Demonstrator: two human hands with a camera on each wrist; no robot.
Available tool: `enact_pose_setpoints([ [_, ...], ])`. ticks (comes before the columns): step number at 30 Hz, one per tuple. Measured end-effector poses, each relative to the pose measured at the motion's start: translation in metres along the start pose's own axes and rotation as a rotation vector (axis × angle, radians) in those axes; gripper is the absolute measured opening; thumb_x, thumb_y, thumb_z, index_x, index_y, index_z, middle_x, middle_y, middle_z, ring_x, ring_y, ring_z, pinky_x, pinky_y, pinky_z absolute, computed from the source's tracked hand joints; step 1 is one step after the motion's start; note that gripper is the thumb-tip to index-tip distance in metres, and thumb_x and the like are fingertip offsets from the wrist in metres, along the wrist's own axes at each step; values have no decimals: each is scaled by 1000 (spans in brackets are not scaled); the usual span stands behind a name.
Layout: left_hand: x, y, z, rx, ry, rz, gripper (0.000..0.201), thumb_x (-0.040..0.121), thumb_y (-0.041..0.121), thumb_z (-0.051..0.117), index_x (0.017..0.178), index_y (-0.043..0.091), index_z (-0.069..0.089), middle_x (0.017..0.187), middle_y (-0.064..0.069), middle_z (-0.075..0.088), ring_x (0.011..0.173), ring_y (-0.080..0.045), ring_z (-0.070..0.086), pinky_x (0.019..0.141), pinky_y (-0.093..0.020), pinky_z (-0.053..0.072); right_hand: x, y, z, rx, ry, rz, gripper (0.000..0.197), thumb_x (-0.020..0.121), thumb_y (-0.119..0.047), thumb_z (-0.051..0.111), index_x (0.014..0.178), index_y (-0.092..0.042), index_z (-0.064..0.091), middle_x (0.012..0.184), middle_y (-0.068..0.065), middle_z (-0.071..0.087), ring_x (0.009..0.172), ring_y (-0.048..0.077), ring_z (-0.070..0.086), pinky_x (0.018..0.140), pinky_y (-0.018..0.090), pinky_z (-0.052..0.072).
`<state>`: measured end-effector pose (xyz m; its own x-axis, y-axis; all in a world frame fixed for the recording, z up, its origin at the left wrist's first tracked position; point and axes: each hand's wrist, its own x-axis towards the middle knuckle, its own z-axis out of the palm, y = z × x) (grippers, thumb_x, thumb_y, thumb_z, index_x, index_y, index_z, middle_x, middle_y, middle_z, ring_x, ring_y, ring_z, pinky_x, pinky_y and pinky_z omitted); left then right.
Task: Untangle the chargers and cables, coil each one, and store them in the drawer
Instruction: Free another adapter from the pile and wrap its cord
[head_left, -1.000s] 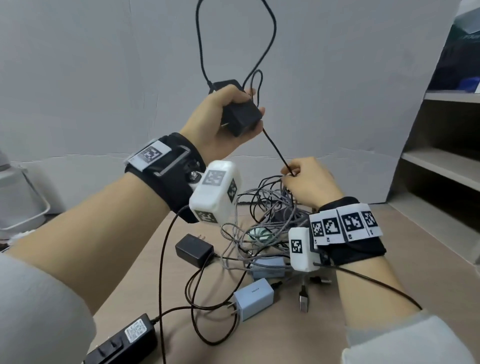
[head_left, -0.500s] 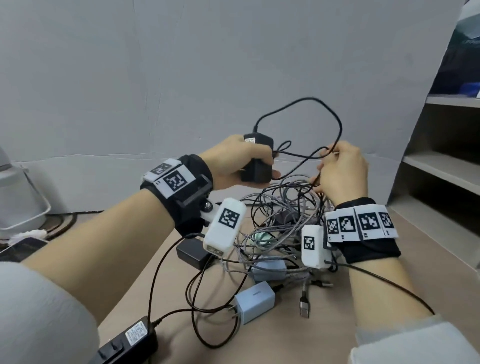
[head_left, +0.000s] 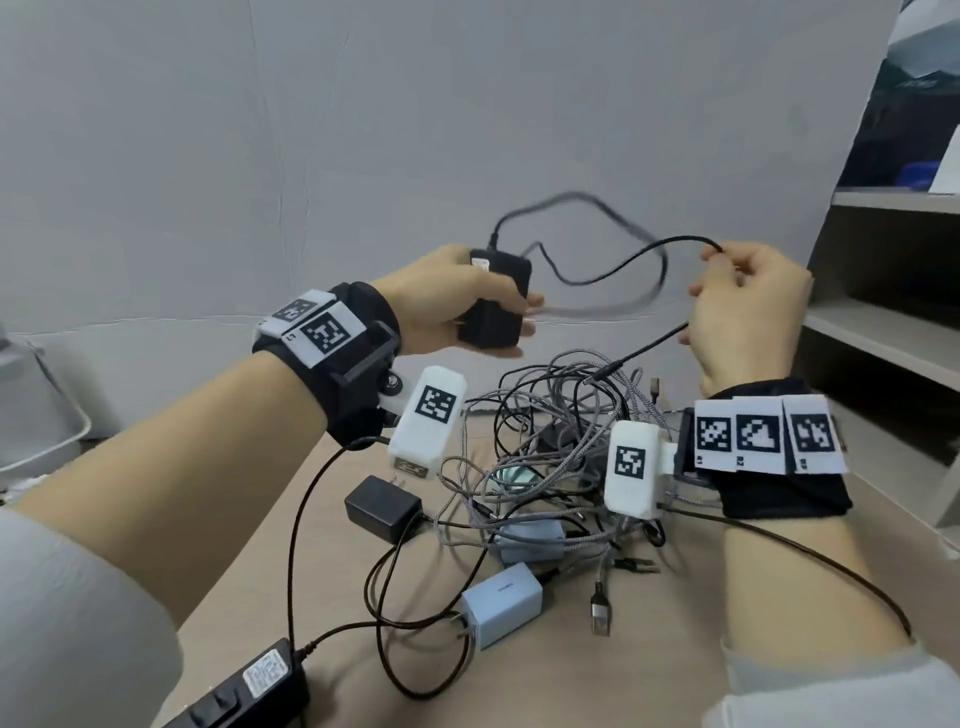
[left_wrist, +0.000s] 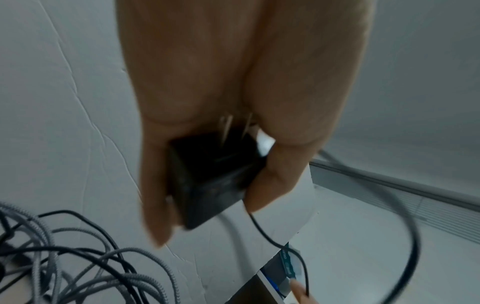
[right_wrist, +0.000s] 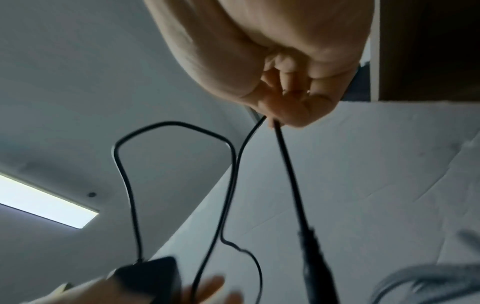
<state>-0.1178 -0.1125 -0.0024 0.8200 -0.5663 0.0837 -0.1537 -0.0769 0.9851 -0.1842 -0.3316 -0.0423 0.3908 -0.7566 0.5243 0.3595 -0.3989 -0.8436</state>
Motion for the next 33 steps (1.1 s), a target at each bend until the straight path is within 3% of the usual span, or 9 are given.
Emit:
enact_pose_setpoints([
  [4,3,-1,1,311,32,-102,30,88,-7,65,113,7,55,119,-23,58,108,-43,67,81,-57,59,12,15,-19,-228,19,67,35,95,-6,41,124,0,60,113,14,53,110,43,57,98,44,48],
  [7,5,-3,1,378,21,-168,34,88,-4,67,115,12,53,117,-18,53,98,-38,63,79,-60,59,11,13,-21,-466,-63,207,40,91,1,43,132,1,45,151,24,23,133,47,33,106,38,34],
  [10,6,-3,1,450,-13,-186,31,89,-3,67,112,13,55,112,-15,54,95,-36,62,82,-62,57,0,0,-15,-622,-241,128,44,90,-6,52,134,-3,49,153,23,27,140,44,27,115,41,28],
  [14,6,0,2,503,26,-85,35,86,-6,69,116,8,58,107,-17,61,90,-37,69,80,-62,58,-26,-21,10,-275,-502,43,54,91,-25,61,143,-14,52,128,3,63,126,22,57,111,40,42],
  [18,6,7,0,495,130,127,36,83,0,75,117,9,66,97,-12,66,85,-28,71,76,-52,62,-49,-25,32,-305,-741,32,53,86,-50,66,130,-22,58,115,-1,68,105,18,66,97,45,53],
  [21,6,16,-8,389,232,260,36,83,3,76,117,14,69,98,-7,66,85,-23,66,76,-45,63,-49,-15,34,-451,-695,-91,16,92,-32,62,100,-20,69,95,-3,69,98,21,64,91,37,51],
  [27,1,29,-24,140,286,341,37,84,3,77,119,9,64,101,-9,66,89,-26,69,78,-50,62,-38,-4,25,-606,-670,8,42,98,-40,52,70,-9,61,56,5,54,61,28,54,58,32,44],
  [30,-1,28,-27,68,318,339,42,84,8,79,121,9,59,105,-14,68,98,-35,72,75,-49,63,-39,-10,23,-243,-622,152,40,105,-36,48,96,-2,68,60,7,64,48,21,61,45,26,47],
  [33,0,21,-28,46,368,280,47,84,14,81,121,8,52,107,-17,70,92,-34,75,71,-48,63,-34,-15,27,120,-348,83,26,104,-25,54,118,-5,63,104,8,73,83,12,74,66,32,61],
])
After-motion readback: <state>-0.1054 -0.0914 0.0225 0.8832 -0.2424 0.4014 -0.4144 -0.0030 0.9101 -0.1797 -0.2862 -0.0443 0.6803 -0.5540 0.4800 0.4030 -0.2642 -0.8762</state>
